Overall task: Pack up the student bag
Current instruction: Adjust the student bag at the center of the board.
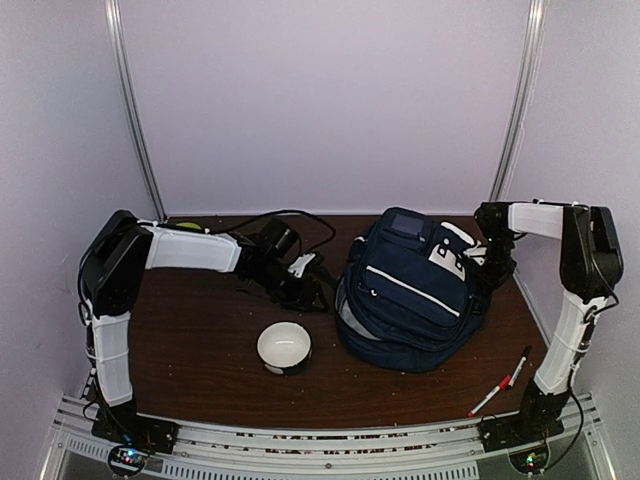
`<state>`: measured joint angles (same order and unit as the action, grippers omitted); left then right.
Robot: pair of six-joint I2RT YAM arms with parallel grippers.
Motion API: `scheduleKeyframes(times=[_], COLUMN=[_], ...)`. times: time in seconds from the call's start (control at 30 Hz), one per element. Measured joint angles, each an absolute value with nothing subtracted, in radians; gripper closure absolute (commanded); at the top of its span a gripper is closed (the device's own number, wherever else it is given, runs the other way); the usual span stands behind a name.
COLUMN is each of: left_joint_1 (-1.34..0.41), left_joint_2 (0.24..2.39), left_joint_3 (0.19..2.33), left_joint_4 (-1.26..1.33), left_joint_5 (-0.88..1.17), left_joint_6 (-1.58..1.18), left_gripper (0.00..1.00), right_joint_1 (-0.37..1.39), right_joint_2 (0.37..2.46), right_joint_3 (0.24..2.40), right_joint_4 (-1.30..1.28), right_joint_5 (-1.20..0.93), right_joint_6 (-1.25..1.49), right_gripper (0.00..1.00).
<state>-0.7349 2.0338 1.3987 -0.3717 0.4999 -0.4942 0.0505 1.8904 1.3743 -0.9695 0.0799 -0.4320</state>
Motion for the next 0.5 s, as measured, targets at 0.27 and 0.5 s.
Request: scheduleKeyframes(times=[0.27,0.5], left_joint_1=[-0.791,-0.799], left_joint_2=[1.947,1.825], left_joint_3=[1.302,1.228], left_joint_4=[-0.345,-0.315], left_joint_5=[0.526,0.509], left_joint_6=[-0.495,-0.472], left_gripper=[0.44,0.44], right_joint_1=[0.166,0.198], right_joint_2=[2.142,2.317], right_joint_3=[1.807,2.151], right_joint_4=[-0.974,-0.979], right_joint_5=[0.073,-0.034], right_joint_6=[-0.376,-0.302], right_gripper=[0.56,0.55])
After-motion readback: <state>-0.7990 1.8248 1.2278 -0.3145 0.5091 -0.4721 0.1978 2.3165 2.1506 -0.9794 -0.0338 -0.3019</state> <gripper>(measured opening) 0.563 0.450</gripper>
